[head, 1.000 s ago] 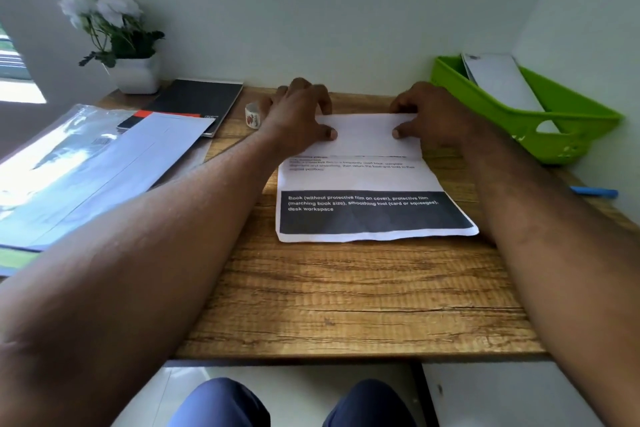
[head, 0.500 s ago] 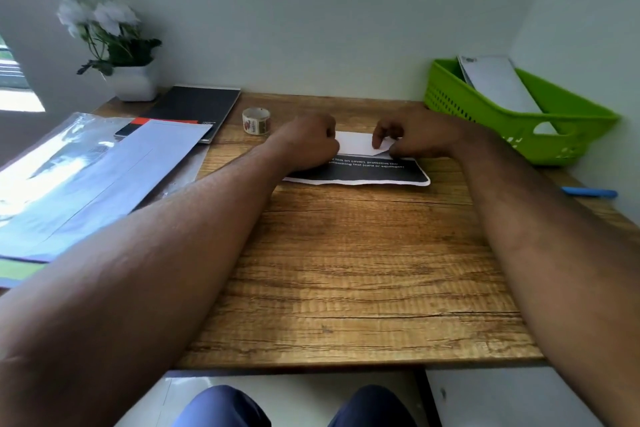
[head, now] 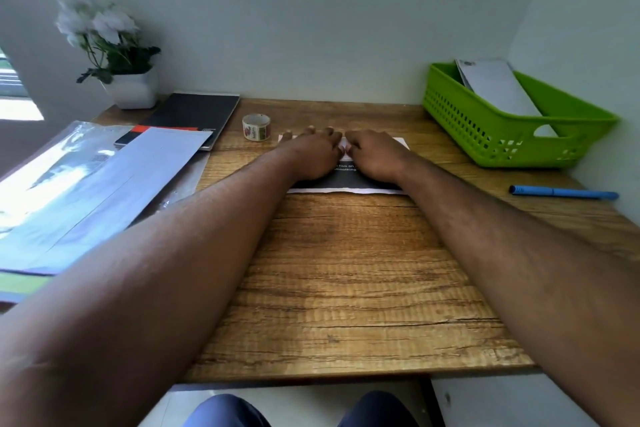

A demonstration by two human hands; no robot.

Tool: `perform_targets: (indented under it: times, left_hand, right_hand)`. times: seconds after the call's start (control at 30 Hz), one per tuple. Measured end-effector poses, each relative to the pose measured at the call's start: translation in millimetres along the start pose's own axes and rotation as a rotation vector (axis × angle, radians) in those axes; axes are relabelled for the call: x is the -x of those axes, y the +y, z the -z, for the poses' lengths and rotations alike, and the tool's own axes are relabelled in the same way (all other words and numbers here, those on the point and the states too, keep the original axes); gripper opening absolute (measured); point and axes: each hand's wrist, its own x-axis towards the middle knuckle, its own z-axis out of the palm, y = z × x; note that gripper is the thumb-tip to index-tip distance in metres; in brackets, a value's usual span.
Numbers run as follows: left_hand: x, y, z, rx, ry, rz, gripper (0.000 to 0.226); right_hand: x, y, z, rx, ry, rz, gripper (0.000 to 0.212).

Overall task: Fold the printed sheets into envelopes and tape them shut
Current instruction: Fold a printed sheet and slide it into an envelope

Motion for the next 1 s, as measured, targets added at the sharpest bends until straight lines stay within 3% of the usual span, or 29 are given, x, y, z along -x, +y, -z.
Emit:
perform_targets:
  times: [0.27, 0.5, 0.63, 0.8, 1.0]
  left_hand:
    - [10, -4, 6, -0.010, -0.071, 0.034, 0.056]
    - [18, -23, 17, -0.030, -0.088, 0.157, 0.044]
    - [20, -18, 19, -0.083, -0.016, 0.118, 0.036]
    - [21, -16, 30, -0.092, 0.046, 0.076, 0.044]
    - [25, -13, 28, -0.057, 0.122, 0.062, 0.051]
  right_hand:
    - [1, 14, 4, 0.184, -0.084, -0.148, 0.049]
    - [-1, 43, 17, 0.202, -0.149, -0.196, 0.051]
    - [1, 47, 27, 0.208, -0.174, -0.112, 0.044]
    - [4, 43, 45, 0.174, -0.260, 0.027, 0.063]
    - [2, 37, 51, 0.009, -0.326, 0.015, 0.068]
